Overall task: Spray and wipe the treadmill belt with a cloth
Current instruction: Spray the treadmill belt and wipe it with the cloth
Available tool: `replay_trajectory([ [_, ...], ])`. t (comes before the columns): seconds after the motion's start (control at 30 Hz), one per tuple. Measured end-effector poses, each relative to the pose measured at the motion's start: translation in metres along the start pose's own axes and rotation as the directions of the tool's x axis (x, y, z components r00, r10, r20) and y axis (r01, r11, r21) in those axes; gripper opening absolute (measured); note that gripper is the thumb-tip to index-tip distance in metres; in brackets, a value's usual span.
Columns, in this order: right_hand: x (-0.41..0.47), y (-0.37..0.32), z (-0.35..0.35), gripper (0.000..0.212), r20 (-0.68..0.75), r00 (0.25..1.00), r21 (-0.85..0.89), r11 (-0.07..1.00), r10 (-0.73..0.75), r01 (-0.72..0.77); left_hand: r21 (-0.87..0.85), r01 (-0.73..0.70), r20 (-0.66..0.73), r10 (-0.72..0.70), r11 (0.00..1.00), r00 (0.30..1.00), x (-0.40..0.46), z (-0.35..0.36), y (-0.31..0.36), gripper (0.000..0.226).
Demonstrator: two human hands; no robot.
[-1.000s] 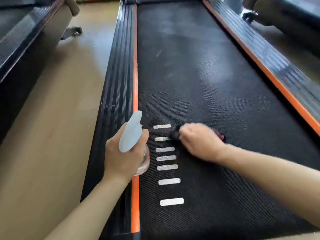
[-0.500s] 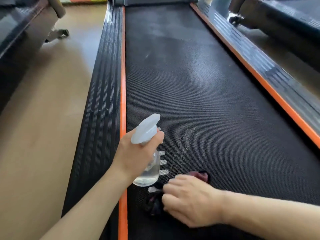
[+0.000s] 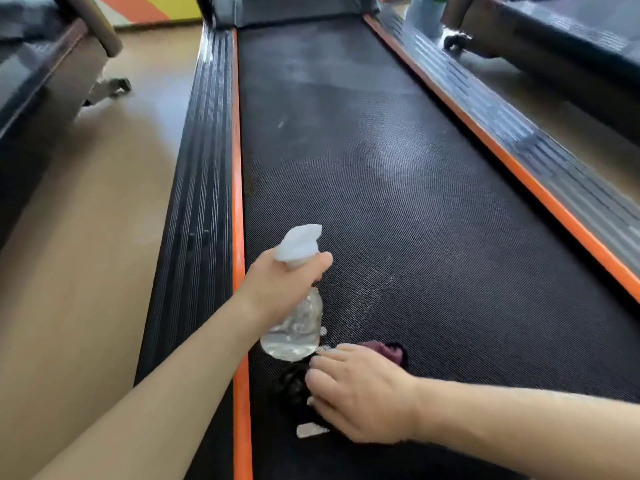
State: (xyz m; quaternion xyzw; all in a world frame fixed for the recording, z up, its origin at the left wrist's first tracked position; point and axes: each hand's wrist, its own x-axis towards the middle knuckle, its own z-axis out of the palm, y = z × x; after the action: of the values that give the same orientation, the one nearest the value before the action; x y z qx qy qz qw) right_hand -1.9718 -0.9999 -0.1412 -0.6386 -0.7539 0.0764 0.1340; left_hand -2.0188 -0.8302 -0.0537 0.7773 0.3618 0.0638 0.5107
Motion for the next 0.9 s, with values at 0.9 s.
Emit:
replay_trajectory([
  [0.9,-0.022,0.061,-0.008,0.019,-0.197,0.96,-0.123,0.967,0.198,-0.225,-0.004,0.032,-0.185,-0.032,0.999,0.982,0.028,0.003,-0.014,0.03],
])
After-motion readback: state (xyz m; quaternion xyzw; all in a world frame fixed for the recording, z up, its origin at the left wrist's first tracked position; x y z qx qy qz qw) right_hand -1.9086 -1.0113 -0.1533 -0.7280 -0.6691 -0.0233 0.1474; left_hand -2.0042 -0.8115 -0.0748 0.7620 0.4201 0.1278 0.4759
